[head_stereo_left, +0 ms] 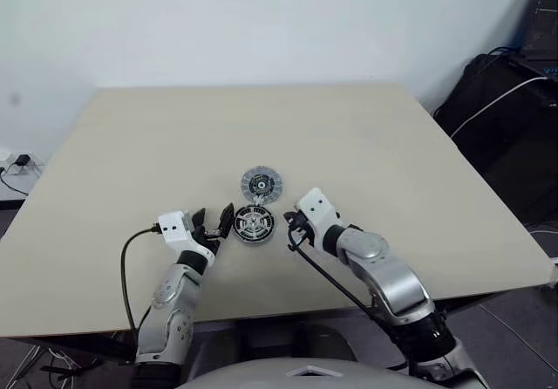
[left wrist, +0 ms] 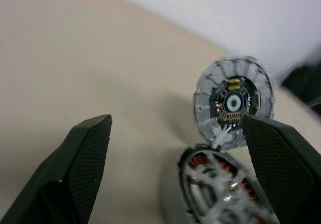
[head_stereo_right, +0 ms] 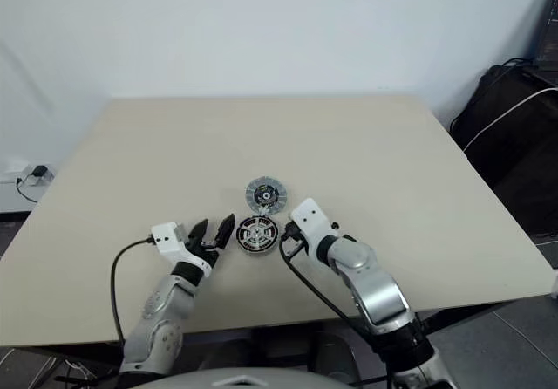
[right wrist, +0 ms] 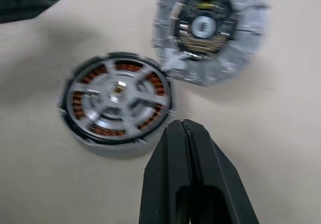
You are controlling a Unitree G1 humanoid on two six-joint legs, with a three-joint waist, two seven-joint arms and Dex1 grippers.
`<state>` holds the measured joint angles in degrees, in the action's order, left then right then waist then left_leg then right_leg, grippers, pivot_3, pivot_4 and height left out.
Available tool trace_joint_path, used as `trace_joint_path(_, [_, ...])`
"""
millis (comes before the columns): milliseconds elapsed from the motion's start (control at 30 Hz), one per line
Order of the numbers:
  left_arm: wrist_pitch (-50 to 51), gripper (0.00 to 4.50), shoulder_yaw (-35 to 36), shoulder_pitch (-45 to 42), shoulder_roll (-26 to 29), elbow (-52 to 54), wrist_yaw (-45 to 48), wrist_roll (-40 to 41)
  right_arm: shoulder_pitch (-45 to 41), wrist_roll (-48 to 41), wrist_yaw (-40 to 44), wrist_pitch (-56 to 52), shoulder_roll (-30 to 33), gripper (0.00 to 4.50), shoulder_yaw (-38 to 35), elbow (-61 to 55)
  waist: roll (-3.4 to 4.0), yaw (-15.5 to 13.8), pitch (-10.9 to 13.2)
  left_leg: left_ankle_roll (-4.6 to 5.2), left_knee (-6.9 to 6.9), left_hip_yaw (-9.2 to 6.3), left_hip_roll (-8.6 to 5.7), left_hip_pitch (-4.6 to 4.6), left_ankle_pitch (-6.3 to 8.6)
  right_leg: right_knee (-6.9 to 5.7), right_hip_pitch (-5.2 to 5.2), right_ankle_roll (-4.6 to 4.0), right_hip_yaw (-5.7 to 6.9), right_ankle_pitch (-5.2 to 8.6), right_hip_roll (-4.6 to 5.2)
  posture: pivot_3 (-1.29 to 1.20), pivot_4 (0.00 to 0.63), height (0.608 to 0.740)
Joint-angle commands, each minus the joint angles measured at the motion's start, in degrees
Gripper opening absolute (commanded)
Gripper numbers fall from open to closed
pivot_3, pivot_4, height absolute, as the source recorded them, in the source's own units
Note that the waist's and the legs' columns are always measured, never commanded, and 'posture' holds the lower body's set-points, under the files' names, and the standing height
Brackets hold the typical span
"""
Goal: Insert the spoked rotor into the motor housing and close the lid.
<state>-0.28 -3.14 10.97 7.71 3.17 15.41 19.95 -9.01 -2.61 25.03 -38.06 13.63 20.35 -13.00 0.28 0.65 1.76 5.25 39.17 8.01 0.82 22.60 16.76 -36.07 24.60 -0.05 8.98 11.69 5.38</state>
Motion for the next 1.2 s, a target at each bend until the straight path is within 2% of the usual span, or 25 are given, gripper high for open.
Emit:
trace_joint_path(33, [-6.1, 4.16, -1.9, 1.3, 3.4, -1.2, 5.2, -5.7, -3.5, 0.2, 0.3, 3.0, -2.3, 0.0, 1.2, 3.2, 0.1, 0.0, 0.0, 0.0, -0.01, 0.0, 0.0, 0.0, 0.0, 0.0, 0.02, 0.0, -0.01, 0.0, 0.01, 0.0, 0.0, 0.74])
trace_joint_path(100, [-7.2, 3.77, -1.6, 1.9, 4.8, -1.6, 7.0, -6.3, -4.8, 0.0, 0.4, 3.9, -3.8, 0.0, 1.7, 5.5, 0.1, -0.1, 0.0, 0.02, -0.01, 0.0, -0.01, 0.02, 0.01, 0.01, 0.03, 0.01, -0.01, 0.0, 0.03, 0.0, 0.0, 0.74])
trace_joint_path(433, [-9.2, 0.46, -1.3, 4.1, 6.9, -1.7, 9.5, -9.5, -9.7, 0.3, 1.1, 7.7, -8.8, 0.0, 2.7, 16.0, 0.24, 0.0, 0.1, 0.01, -0.01, 0.02, -0.03, 0.04, 0.01, 0.01, 0.02, 0.05, -0.01, -0.03, 0.07, 0.0, 0.0, 0.74])
trace_joint_path(500, [-9.1, 0.06, -1.4, 4.4, 6.7, -1.3, 9.6, -9.5, -9.7, 0.4, 1.5, 8.0, -8.9, 0.0, 2.9, 18.0, 0.25, 0.1, 0.1, 0.01, -0.02, 0.03, -0.03, 0.03, 0.01, 0.01, 0.02, 0.05, -0.01, -0.03, 0.06, 0.0, 0.0, 0.74])
trace_joint_path(667, [-7.2, 0.06, -1.6, 4.9, 6.2, -0.5, 9.8, -9.1, -10.0, 1.4, 2.1, 8.4, -9.0, 0.0, 3.9, 23.0, 0.32, 0.2, 0.1, 0.01, -0.02, 0.07, -0.03, 0.0, 0.01, 0.0, 0.0, 0.06, -0.03, -0.04, 0.06, 0.0, 0.0, 0.74])
trace_joint_path(800, [-6.9, 0.06, -2.1, 4.8, 5.7, 0.3, 9.7, -9.4, -10.8, 1.8, 4.6, 9.0, -7.5, 0.0, 4.6, 21.3, 0.38, 0.2, 0.0, -0.03, -0.01, 0.09, -0.02, -0.08, -0.02, -0.03, -0.02, 0.08, -0.03, -0.04, 0.06, 0.0, 0.0, 0.74])
trace_joint_path(900, [-6.8, 0.06, -2.5, 4.5, 5.6, 0.8, 9.6, -9.8, -11.8, 1.7, 9.5, 8.1, -3.9, 0.0, 5.9, 16.2, 0.42, 0.1, 0.0, -0.03, 0.0, 0.09, -0.02, -0.07, -0.01, -0.05, -0.01, 0.08, -0.04, -0.05, 0.08, 0.0, 0.0, 0.74])
trace_joint_path(1000, [-6.6, 0.06, -2.9, 4.2, 5.4, 0.7, 9.6, -10.2, -14.3, 1.1, 19.4, 6.9, 3.3, 0.0, 9.4, 9.6, 0.46, 0.0, 0.1, 0.05, 0.02, 0.09, -0.04, -0.02, 0.02, -0.03, 0.02, 0.08, -0.04, -0.05, 0.1, 0.0, 0.0, 0.74])
trace_joint_path(1100, [-5.7, 0.0, -3.4, 3.9, 5.1, 1.1, 9.5, -10.5, -17.7, 2.5, 27.4, 7.3, 9.6, 0.61, 13.7, 6.1, 0.47, 0.0, 0.1, 0.12, 0.04, 0.09, -0.04, -0.02, 0.06, -0.02, 0.03, 0.08, 0.0, -0.05, 0.13, 0.0, 0.0, 0.74])
trace_joint_path(1200, [-4.6, 0.0, -3.8, 3.7, 4.8, 2.1, 9.3, -10.6, -21.3, 5.9, 32.4, 8.9, 13.7, 1.59, 18.3, 5.2, 0.43, 0.0, 0.1, 0.15, 0.05, 0.07, -0.02, -0.04, 0.07, -0.02, 0.0, 0.07, 0.08, -0.04, 0.13, 0.0, 0.0, 0.74])
